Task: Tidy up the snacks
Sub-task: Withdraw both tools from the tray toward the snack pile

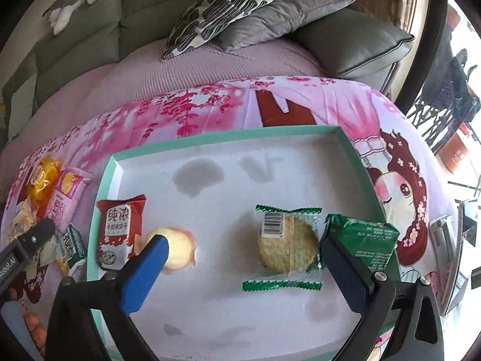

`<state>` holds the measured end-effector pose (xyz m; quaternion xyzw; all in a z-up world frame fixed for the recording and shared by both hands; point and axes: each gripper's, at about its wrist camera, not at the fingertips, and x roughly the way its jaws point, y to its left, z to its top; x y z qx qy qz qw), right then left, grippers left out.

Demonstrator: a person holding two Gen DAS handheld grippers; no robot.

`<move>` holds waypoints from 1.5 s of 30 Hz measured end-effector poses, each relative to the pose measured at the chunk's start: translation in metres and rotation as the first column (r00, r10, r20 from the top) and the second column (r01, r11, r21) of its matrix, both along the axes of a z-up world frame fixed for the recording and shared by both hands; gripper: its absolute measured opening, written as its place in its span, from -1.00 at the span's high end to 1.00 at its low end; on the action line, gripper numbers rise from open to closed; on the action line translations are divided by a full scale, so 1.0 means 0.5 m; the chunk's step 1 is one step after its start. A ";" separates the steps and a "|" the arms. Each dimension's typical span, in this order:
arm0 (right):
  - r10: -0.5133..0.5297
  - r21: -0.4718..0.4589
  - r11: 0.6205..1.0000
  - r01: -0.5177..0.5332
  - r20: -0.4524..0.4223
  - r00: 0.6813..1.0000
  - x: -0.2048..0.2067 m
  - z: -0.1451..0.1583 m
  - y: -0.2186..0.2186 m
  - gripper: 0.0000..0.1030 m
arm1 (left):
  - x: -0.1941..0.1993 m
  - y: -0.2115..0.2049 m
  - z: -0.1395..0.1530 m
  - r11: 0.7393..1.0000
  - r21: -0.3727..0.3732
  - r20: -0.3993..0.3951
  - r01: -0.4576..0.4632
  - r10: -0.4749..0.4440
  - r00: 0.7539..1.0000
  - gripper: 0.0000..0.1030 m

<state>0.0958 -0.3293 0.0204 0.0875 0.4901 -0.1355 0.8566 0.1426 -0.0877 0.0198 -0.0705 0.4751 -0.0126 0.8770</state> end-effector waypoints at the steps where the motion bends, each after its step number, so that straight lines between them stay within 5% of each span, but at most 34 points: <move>1: 0.002 0.011 1.000 -0.002 0.001 1.000 0.000 0.001 0.002 -1.00 | -0.001 0.001 0.003 1.000 0.000 0.006 0.002 -0.002 1.000 -1.00; 5: 0.024 0.074 0.997 -0.027 0.036 0.999 -0.003 0.009 0.009 -1.00 | -0.006 0.008 0.013 1.000 -0.016 0.026 0.014 -0.013 1.000 -1.00; 11: 0.047 0.028 0.998 -0.050 0.092 0.995 -0.007 0.029 0.042 -1.00 | -0.015 0.023 0.028 1.000 -0.002 0.033 0.017 -0.017 0.999 -1.00; 21: 0.090 0.072 0.993 -0.095 0.077 0.993 -0.019 0.031 0.100 -1.00 | -0.052 0.065 0.057 0.997 0.067 0.014 0.026 -0.027 1.000 -1.00; 32: 0.199 0.066 0.978 -0.197 -0.022 0.980 -0.047 0.021 0.208 -1.00 | -0.109 0.122 0.019 0.998 -0.054 -0.081 0.024 -0.029 0.996 -0.99; 45: 0.169 0.035 0.985 -0.167 -0.045 0.985 -0.077 0.023 0.215 -1.00 | -0.184 0.115 -0.049 0.986 -0.134 -0.181 0.104 -0.127 0.975 -0.99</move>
